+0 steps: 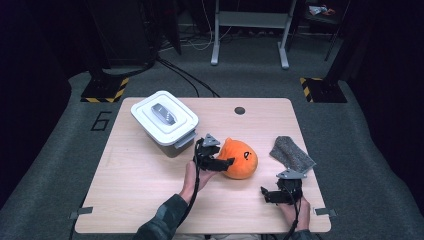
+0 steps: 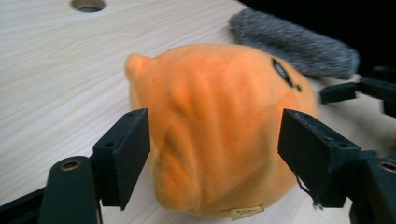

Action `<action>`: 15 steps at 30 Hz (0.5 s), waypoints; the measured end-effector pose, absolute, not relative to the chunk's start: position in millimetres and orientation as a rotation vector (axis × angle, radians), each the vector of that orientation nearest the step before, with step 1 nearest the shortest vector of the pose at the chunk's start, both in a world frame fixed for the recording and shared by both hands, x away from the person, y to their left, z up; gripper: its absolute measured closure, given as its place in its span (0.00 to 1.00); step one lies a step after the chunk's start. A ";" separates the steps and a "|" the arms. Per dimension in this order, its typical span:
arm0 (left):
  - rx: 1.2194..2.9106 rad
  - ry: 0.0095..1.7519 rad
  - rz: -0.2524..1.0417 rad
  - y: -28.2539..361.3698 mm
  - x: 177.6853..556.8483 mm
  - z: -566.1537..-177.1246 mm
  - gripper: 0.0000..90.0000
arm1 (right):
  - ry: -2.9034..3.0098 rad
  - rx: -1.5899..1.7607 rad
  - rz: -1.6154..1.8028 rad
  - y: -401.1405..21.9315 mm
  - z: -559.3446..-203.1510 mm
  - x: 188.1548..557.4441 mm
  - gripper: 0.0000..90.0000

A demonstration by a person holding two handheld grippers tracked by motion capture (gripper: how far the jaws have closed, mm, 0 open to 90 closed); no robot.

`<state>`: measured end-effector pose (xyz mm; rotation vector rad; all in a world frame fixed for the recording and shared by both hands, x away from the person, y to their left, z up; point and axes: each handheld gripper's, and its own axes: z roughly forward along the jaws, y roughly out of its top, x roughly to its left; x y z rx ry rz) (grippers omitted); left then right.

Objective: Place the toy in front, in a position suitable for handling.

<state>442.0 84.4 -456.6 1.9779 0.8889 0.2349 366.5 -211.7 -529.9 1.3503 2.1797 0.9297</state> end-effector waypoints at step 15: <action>2.063 0.879 0.286 71.1 434.4 -468.4 0.79 | 2.178 1.350 0.928 -211.6 -530.0 366.5 0.02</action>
